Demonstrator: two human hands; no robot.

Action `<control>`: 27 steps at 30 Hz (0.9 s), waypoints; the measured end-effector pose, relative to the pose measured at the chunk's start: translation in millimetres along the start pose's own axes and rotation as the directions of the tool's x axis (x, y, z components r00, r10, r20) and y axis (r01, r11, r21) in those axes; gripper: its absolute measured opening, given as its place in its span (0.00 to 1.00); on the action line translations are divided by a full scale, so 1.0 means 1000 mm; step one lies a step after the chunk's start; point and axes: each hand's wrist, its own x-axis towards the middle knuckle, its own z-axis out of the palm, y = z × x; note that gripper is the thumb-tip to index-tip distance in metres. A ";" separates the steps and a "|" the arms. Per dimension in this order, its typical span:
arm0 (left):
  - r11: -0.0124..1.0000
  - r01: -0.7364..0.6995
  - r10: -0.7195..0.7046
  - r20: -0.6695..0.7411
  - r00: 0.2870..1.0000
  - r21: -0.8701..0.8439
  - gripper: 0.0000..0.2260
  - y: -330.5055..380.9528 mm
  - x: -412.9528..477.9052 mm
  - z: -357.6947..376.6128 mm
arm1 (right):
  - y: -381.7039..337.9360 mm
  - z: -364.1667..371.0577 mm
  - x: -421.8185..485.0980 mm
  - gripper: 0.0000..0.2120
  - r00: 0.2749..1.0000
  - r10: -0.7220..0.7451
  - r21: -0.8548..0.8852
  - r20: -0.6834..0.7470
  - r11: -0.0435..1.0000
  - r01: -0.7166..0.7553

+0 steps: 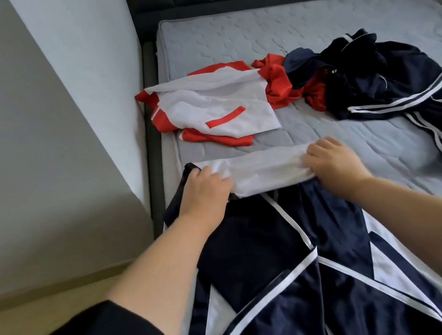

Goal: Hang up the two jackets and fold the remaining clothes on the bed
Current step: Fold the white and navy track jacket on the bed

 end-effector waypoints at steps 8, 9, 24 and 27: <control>0.991 0.121 -0.110 0.160 0.981 -0.060 0.05 0.047 -0.052 0.012 | -0.031 0.002 -0.066 0.14 0.989 0.117 -0.090 0.093 0.990 -0.109; 0.983 0.168 -0.151 0.191 0.970 -0.074 0.05 0.052 -0.057 0.012 | -0.036 0.003 -0.069 0.16 0.982 0.149 -0.093 0.120 0.986 -0.138; 0.907 0.255 -0.247 0.069 0.967 -0.334 0.23 0.061 0.005 -0.005 | -0.079 0.004 -0.009 0.15 0.913 0.401 0.314 0.067 0.860 -0.401; 0.897 0.330 -0.273 0.219 0.937 -0.294 0.25 0.058 -0.004 0.032 | -0.076 0.034 -0.002 0.23 0.851 0.378 0.206 0.365 0.858 -0.470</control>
